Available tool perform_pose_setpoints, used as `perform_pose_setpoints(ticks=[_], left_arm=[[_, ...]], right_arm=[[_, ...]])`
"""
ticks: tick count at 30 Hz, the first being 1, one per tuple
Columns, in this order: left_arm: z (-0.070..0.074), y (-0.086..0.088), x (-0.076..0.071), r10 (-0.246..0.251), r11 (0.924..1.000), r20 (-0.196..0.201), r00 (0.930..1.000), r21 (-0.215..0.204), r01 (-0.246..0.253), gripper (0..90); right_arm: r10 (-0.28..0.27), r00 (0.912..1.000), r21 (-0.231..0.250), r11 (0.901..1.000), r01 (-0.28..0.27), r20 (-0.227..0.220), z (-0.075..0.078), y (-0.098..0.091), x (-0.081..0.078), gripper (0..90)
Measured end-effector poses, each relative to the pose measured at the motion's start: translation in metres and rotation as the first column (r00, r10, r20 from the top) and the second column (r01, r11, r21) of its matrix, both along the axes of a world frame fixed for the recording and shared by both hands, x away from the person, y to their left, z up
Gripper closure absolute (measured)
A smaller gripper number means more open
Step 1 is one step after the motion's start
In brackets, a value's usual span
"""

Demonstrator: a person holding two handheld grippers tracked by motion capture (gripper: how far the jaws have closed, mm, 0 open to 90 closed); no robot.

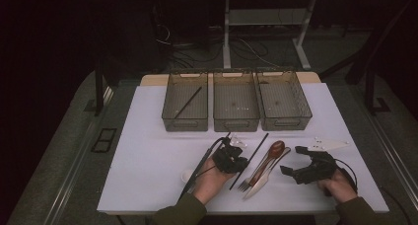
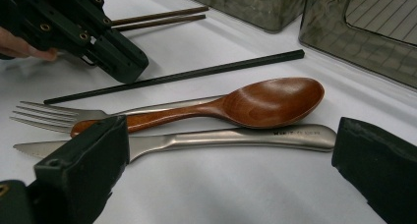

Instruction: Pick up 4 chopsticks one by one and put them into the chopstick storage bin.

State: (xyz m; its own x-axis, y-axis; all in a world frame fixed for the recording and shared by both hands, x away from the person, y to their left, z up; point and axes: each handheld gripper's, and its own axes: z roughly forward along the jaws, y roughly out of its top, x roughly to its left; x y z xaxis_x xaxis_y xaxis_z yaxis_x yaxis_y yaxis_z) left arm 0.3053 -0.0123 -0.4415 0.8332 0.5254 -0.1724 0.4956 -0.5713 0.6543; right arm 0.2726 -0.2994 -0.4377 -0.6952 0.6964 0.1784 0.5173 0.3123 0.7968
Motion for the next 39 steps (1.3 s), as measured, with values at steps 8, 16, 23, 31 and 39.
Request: perform_pose_setpoints(ticks=[8, 16, 23, 31, 39], left_arm=[[-0.0023, -0.0038, -0.0023, -0.007, 0.9994, 0.029, 0.9996, 0.035, 0.006, 80.4], [-0.0009, -0.0008, -0.0016, 0.015, 0.9974, 0.058, 0.9982, 0.07, -0.019, 83.0], [-0.0028, 0.0014, -0.0023, 0.042, 0.9972, 0.059, 0.9974, 0.06, -0.045, 83.4], [-0.0032, -0.0013, -0.0073, 0.064, 0.9949, 0.09, 0.9939, 0.073, -0.071, 85.1], [-0.0028, -0.0001, -0.0072, 0.079, 0.994, 0.083, 0.9935, 0.07, -0.084, 85.4]], right_arm=[[-0.002, 1.0, 0.002, 1.0, 0.002, -0.001, 0.0002, -0.0004, 0.0, 0.8], [-0.001, 1.0, 0.001, 1.0, 0.001, -0.002, 0.0004, -0.0007, -0.0001, 0.8], [-0.002, 1.0, 0.001, 1.0, 0.002, -0.004, 0.0003, -0.0005, 0.0, 0.8], [-0.001, 1.0, 0.004, 1.0, 0.001, -0.005, 0.0004, -0.0003, 0.0, 0.8], [0.002, 1.0, 0.005, 1.0, -0.002, -0.005, 0.0007, -0.0011, 0.0001, 0.8]])
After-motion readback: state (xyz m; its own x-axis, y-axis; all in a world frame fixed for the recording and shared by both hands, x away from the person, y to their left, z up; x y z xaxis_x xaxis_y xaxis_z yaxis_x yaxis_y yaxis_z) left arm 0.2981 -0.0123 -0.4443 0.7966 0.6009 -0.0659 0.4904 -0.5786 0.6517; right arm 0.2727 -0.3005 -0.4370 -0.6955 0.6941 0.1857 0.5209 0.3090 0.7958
